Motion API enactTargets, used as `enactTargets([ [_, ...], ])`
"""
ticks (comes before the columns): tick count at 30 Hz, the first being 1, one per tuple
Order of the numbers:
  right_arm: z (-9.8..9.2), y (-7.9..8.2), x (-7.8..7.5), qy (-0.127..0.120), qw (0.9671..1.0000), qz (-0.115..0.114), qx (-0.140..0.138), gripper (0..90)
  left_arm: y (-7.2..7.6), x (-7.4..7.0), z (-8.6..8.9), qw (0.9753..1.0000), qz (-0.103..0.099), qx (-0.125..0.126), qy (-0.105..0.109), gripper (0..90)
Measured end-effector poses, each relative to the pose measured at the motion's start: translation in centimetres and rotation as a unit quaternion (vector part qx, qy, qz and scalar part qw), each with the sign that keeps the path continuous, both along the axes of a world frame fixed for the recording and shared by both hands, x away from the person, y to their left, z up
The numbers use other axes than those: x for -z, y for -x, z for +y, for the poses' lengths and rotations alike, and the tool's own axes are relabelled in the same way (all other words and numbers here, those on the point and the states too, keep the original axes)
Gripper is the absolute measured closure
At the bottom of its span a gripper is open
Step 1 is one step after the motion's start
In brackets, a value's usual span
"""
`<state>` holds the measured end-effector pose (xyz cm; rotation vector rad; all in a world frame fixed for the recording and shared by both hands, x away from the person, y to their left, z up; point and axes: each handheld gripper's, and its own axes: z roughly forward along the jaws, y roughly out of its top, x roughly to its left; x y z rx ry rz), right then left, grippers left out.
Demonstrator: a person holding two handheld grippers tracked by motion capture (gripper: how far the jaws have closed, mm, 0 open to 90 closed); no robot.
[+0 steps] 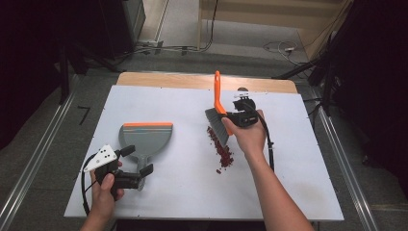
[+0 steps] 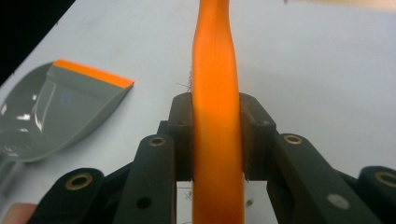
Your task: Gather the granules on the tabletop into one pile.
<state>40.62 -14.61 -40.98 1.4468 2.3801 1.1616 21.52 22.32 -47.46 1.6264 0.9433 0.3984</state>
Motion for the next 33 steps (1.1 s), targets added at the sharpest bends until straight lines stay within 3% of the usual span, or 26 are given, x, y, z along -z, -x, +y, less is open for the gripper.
enactTargets([
  [2, 0.3, -0.9, -0.3, 0.023, 0.9990, -0.020, -0.033, 69.0, 0.0, 0.0, 0.1, 1.0000, 0.000, -0.001, -0.001, 0.0],
  [4, 0.9, -1.8, -0.4, 0.070, 0.9946, -0.039, -0.067, 69.0, 0.0, 0.0, 0.1, 1.0000, 0.001, -0.003, 0.002, 0.0],
  [5, 1.2, -2.3, -0.2, 0.096, 0.9895, -0.056, -0.092, 69.0, 0.0, 0.0, 0.2, 1.0000, 0.001, -0.003, 0.002, 0.0],
  [7, 1.7, -3.0, 0.3, 0.140, 0.9763, -0.091, -0.138, 69.0, 0.0, 0.0, 0.2, 1.0000, 0.000, -0.003, 0.003, 0.0],
  [10, 2.2, -3.9, 1.2, 0.175, 0.9574, -0.133, -0.187, 69.0, 0.0, 0.0, 0.3, 1.0000, 0.003, -0.002, 0.009, 0.0],
  [12, 2.5, -4.3, 1.9, 0.187, 0.9469, -0.147, -0.216, 69.0, 0.0, 0.0, 0.3, 1.0000, 0.004, -0.001, 0.005, 0.0],
  [15, 3.0, -4.5, 3.0, 0.228, 0.9295, -0.165, -0.238, 68.9, -0.1, 0.1, 0.3, 1.0000, 0.004, -0.001, 0.006, 0.0],
  [16, 3.1, -4.4, 3.2, 0.238, 0.9270, -0.167, -0.237, 69.0, -0.1, 0.1, 0.3, 1.0000, 0.004, -0.002, 0.007, 0.0],
  [18, 3.1, -4.3, 3.3, 0.225, 0.9279, -0.167, -0.246, 69.1, -0.1, 0.1, 0.4, 1.0000, 0.005, -0.002, 0.007, 0.0],
  [19, 3.2, -4.0, 3.3, 0.227, 0.9266, -0.166, -0.249, 69.1, -0.1, 0.1, 0.4, 1.0000, 0.005, -0.003, 0.007, 0.0],
  [22, 3.4, -3.2, 3.4, 0.234, 0.9161, -0.168, -0.279, 69.2, -0.1, 0.1, 0.4, 1.0000, 0.005, -0.003, 0.007, 0.0],
  [23, 3.4, -3.0, 3.4, 0.237, 0.9112, -0.171, -0.290, 69.2, 0.0, 0.1, 0.4, 1.0000, 0.005, -0.004, 0.006, 0.0],
  [25, 3.3, -2.6, 3.4, 0.237, 0.9082, -0.169, -0.300, 69.2, 0.0, 0.0, 0.4, 1.0000, 0.004, -0.003, 0.007, 0.0],
  [26, 3.2, -2.3, 3.4, 0.233, 0.9102, -0.166, -0.300, 69.2, 0.0, 0.0, 0.4, 1.0000, 0.004, -0.004, 0.007, 0.0],
  [29, 3.0, -1.8, 3.5, 0.230, 0.9057, -0.166, -0.315, 69.1, 0.0, 0.0, 0.3, 1.0000, 0.004, -0.003, 0.007, 0.0],
  [33, 2.7, -0.7, 3.5, 0.227, 0.9055, -0.162, -0.319, 69.1, 0.0, 0.0, 0.3, 1.0000, 0.005, -0.004, 0.003, 0.0],
])
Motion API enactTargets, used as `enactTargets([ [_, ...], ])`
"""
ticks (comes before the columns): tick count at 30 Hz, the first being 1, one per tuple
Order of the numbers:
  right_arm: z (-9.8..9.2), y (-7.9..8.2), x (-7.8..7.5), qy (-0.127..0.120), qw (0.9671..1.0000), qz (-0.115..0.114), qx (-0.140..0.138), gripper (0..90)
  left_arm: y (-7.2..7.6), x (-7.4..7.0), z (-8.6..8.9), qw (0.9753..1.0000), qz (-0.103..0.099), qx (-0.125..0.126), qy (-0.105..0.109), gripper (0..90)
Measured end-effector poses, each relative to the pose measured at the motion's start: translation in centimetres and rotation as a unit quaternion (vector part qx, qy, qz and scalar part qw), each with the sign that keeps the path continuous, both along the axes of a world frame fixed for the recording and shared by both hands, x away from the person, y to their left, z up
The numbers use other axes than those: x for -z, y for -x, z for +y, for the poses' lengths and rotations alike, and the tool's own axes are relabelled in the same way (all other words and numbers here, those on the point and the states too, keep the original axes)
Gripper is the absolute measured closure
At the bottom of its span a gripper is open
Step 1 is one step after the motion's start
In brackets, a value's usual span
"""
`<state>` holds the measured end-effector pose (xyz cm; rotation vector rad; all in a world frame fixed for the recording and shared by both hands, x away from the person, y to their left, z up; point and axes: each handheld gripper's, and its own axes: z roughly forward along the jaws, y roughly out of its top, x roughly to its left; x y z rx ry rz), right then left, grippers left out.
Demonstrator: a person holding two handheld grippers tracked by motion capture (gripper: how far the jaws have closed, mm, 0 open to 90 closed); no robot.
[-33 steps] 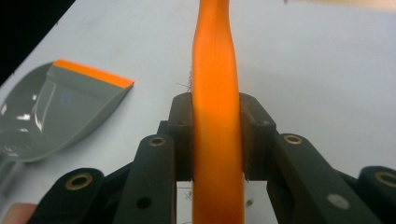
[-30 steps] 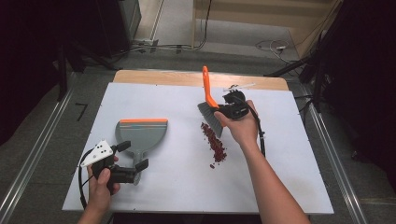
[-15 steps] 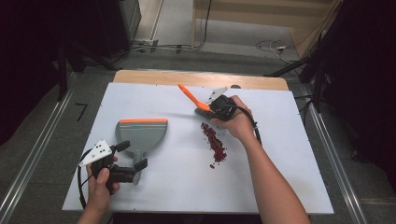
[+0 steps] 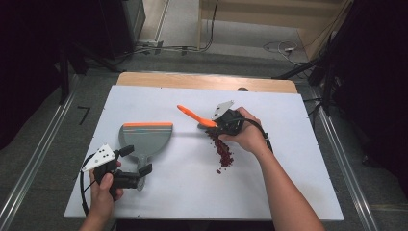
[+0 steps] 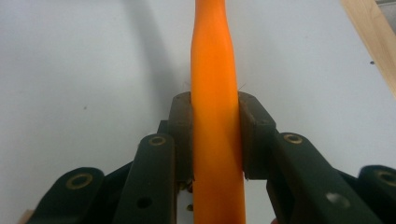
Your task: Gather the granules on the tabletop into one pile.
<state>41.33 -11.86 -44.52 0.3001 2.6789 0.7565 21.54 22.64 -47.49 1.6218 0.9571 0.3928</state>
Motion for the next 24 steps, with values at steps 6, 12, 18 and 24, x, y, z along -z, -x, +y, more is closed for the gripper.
enactTargets([
  [6, -0.4, 1.1, 0.0, -0.004, 0.9999, 0.009, -0.013, 69.1, 0.0, 0.1, 0.4, 1.0000, 0.001, -0.005, 0.005, 0.0],
  [12, -0.7, 2.3, 0.0, -0.002, 0.9998, 0.012, -0.013, 69.1, 0.0, 0.1, 0.1, 1.0000, 0.001, -0.002, 0.001, 0.0],
  [18, -0.9, 3.2, 0.0, -0.003, 0.9997, 0.012, -0.020, 69.0, 0.0, 0.1, 0.0, 1.0000, 0.002, -0.002, 0.001, 0.0],
  [24, -1.3, 4.0, 0.0, -0.005, 0.9996, 0.019, -0.021, 69.0, 0.1, 0.1, -0.1, 1.0000, 0.002, -0.001, -0.001, 0.0],
])
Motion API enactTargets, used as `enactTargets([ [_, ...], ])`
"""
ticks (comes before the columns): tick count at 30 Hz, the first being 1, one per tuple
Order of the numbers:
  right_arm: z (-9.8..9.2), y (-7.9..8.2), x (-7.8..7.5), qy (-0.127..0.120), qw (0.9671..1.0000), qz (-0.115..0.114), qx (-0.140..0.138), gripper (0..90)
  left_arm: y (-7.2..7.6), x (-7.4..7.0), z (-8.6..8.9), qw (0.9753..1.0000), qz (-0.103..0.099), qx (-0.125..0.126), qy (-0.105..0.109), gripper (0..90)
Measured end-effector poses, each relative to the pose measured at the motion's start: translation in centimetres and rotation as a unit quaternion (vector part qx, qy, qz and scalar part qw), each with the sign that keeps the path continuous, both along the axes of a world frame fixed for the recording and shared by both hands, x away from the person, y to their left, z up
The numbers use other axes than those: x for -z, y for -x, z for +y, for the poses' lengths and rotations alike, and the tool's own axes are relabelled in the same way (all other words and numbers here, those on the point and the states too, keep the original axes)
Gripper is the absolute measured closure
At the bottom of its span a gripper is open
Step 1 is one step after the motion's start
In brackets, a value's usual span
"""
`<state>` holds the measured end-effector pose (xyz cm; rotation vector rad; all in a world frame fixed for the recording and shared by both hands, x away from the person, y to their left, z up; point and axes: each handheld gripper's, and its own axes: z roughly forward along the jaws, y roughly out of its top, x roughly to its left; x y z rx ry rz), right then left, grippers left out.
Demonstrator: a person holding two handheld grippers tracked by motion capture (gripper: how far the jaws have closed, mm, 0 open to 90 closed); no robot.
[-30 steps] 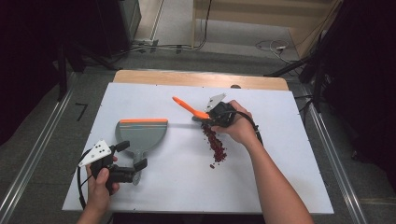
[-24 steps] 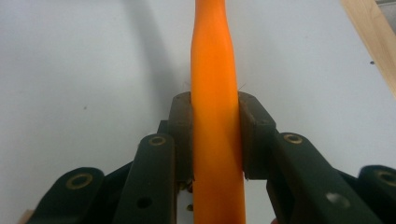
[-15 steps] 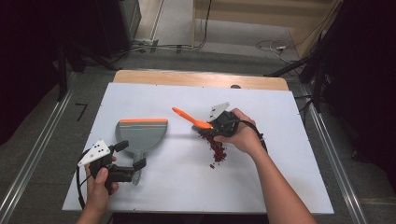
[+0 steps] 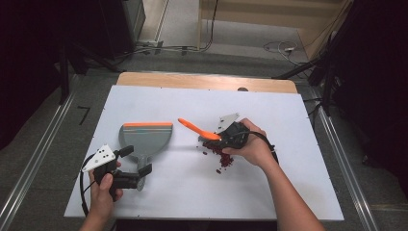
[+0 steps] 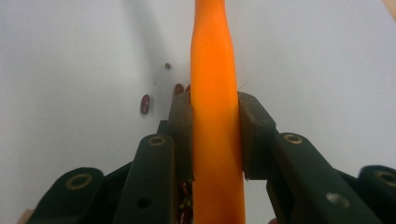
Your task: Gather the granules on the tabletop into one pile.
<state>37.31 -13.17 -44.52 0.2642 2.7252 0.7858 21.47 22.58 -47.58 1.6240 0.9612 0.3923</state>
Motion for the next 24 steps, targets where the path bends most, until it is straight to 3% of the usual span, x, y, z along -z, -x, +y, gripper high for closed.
enactTargets([
  [10, -0.7, 0.9, -0.2, -0.009, 0.9999, 0.005, 0.002, 69.1, 0.0, 0.0, -0.1, 1.0000, 0.000, 0.001, -0.001, 0.0],
  [13, -1.1, 0.9, -1.0, -0.030, 0.9993, 0.014, 0.015, 69.1, 0.0, 0.0, -0.1, 1.0000, 0.001, 0.001, -0.002, 0.0],
  [14, -1.2, 0.9, -1.3, -0.038, 0.9990, 0.013, 0.023, 69.1, 0.0, 0.0, -0.1, 1.0000, 0.001, 0.001, -0.002, 0.0],
  [20, -0.8, 1.4, -3.2, -0.047, 0.9987, -0.015, 0.010, 69.1, -0.1, 0.1, -0.1, 1.0000, 0.003, 0.000, -0.002, 0.0],
  [22, -0.4, 1.8, -3.8, -0.055, 0.9982, -0.006, 0.021, 69.1, -0.1, 0.1, 0.0, 1.0000, 0.002, 0.000, -0.001, 0.0],
  [24, 0.1, 2.2, -4.1, -0.075, 0.9955, 0.039, 0.042, 69.0, -0.1, 0.1, 0.0, 1.0000, 0.002, 0.000, -0.002, 0.0],
])
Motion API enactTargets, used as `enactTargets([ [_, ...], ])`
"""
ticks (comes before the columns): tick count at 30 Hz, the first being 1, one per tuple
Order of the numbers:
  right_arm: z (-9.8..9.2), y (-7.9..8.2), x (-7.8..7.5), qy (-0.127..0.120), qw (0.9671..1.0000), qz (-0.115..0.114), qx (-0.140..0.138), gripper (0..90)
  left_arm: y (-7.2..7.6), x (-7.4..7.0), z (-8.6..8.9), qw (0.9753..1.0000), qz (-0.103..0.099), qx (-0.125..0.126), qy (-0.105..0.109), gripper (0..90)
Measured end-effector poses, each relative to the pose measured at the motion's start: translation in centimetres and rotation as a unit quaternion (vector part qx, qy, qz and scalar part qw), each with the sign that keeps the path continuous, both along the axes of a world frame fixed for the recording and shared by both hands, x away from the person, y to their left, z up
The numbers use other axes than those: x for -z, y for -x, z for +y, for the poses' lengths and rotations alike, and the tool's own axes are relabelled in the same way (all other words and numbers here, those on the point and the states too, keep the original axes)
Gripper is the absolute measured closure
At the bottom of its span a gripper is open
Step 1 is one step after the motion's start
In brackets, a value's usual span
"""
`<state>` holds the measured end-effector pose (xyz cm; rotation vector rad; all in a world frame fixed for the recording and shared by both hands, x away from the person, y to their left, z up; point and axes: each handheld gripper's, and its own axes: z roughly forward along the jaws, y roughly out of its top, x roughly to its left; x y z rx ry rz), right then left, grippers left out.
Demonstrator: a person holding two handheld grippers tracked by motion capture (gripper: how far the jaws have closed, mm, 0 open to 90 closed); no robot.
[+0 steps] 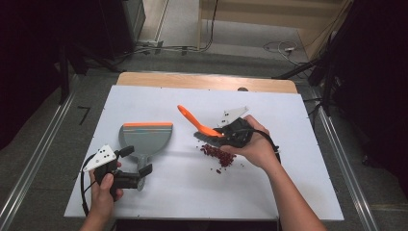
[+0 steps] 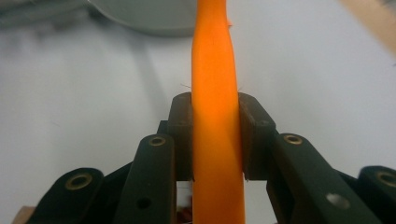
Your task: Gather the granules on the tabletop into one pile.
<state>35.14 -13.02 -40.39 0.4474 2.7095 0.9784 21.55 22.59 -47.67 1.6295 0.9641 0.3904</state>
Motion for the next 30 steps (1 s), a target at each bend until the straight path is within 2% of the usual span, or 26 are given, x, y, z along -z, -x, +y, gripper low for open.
enactTargets([
  [2, 0.7, 0.5, -0.2, -0.014, 0.9982, 0.054, 0.020, 69.0, 0.0, 0.0, 0.0, 1.0000, 0.000, -0.001, 0.002, 0.0],
  [4, 1.6, 1.0, 0.0, -0.007, 0.9938, 0.106, 0.034, 69.0, 0.0, 0.0, 0.0, 1.0000, 0.001, -0.001, 0.003, 0.0],
  [5, 1.9, 1.3, 0.2, 0.001, 0.9922, 0.121, 0.029, 69.0, 0.0, 0.0, 0.1, 1.0000, 0.000, -0.001, 0.002, 0.0],
  [8, 2.4, 2.3, 1.4, 0.017, 0.9891, 0.146, -0.011, 69.0, 0.2, -0.1, 0.1, 1.0000, -0.002, -0.001, 0.001, 0.0],
  [10, 2.1, 3.0, 2.3, 0.032, 0.9849, 0.167, -0.033, 69.0, 0.2, 0.0, 0.2, 1.0000, -0.001, -0.002, 0.002, 0.0],
  [12, 1.7, 3.3, 3.3, 0.056, 0.9832, 0.166, -0.049, 69.0, 0.1, 0.0, 0.3, 1.0000, -0.001, -0.002, 0.001, 0.0],
  [13, 1.4, 3.2, 3.6, 0.059, 0.9844, 0.158, -0.050, 69.0, 0.1, 0.0, 0.2, 1.0000, 0.000, -0.002, 0.002, 0.0],
  [14, 0.9, 2.9, 3.6, 0.051, 0.9847, 0.160, -0.046, 69.0, 0.1, 0.0, 0.2, 1.0000, -0.001, -0.002, 0.002, 0.0],
  [16, 0.3, 2.1, 3.8, 0.045, 0.9875, 0.142, -0.051, 69.0, 0.1, 0.0, 0.0, 1.0000, 0.000, 0.000, -0.001, 0.0],
  [19, -0.2, 1.1, 4.1, 0.031, 0.9885, 0.135, -0.061, 69.1, 0.1, 0.0, -0.2, 1.0000, 0.000, 0.002, -0.005, 0.0],
  [25, -0.3, -0.2, 4.2, 0.026, 0.9906, 0.117, -0.066, 69.0, 0.0, 0.1, -0.2, 1.0000, 0.003, 0.002, -0.006, 0.0],
  [30, -0.7, -1.3, 3.9, 0.030, 0.9942, 0.094, -0.043, 69.0, 0.1, 0.1, -0.1, 1.0000, 0.002, 0.000, -0.003, 0.0],
])
